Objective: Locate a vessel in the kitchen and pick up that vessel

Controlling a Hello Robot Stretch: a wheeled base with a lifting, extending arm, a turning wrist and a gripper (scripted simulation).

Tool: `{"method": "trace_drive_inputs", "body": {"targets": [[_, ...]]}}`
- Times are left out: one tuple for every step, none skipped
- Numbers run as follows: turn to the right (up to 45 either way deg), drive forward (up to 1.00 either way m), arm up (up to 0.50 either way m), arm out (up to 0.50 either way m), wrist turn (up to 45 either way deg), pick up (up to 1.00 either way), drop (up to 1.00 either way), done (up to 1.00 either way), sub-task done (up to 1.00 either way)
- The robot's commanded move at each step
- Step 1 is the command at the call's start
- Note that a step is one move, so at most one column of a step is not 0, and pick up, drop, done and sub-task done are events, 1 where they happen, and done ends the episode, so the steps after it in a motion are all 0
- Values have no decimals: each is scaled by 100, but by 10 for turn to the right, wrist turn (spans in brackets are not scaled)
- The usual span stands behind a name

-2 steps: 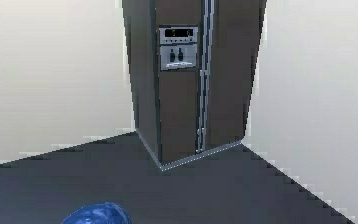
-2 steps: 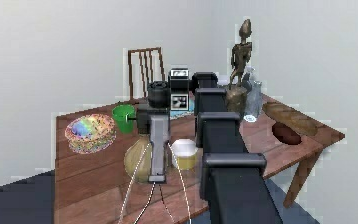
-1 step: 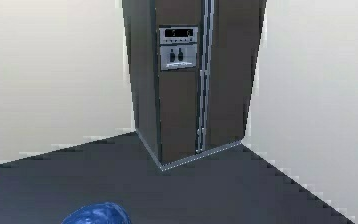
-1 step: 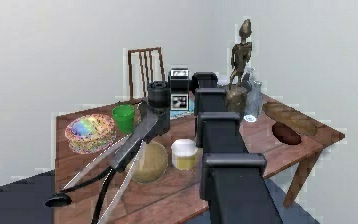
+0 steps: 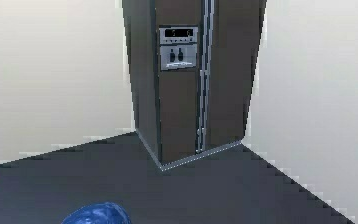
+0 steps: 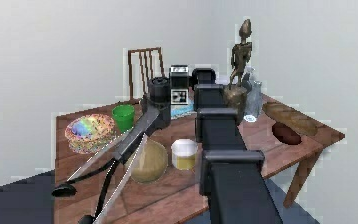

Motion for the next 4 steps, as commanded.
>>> {"method": "trace_drive_inputs", "body": {"targets": [[0,0,0,0,450,0,0,0,0],[0,0,0,0,450,0,0,0,0],[0,0,0,0,180,0,0,0,0],[0,0,-28,0,0,0,0,0,0]]}}
